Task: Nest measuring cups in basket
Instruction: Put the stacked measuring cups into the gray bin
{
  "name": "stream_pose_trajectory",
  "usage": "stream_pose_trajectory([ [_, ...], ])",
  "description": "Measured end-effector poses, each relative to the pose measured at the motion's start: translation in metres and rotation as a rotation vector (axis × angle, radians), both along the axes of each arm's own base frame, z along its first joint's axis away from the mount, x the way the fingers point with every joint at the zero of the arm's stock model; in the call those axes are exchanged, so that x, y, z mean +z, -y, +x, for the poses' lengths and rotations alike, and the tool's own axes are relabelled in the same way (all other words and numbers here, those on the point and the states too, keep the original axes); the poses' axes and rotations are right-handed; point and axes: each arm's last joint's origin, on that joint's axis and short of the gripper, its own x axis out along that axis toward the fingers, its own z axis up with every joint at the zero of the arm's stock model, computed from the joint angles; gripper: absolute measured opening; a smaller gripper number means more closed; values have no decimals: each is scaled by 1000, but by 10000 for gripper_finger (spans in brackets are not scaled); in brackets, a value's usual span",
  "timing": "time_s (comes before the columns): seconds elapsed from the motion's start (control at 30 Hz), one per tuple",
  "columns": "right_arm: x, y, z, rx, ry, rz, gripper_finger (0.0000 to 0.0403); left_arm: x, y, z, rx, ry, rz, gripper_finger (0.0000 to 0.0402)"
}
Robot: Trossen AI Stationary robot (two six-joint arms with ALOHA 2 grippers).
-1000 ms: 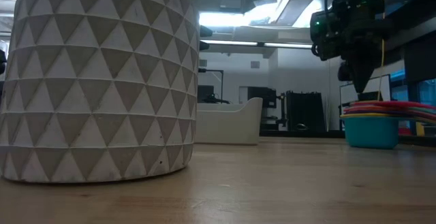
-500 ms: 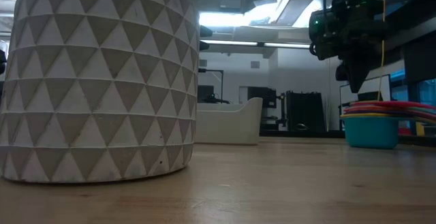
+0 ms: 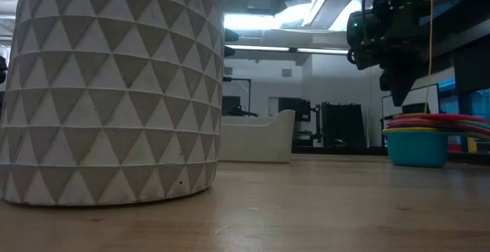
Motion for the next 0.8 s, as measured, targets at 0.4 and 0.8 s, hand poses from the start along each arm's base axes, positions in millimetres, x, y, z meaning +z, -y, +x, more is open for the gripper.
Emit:
stream_pose_trajectory([
  [0.4, 0, -1, 0, -24, -1, 24, 273, 0, 0, 0, 0, 0, 0, 234],
  [0.8, 0, -6, -6, -112, -65, 130, 368, 0, 0, 0, 0, 0, 0, 234],
])
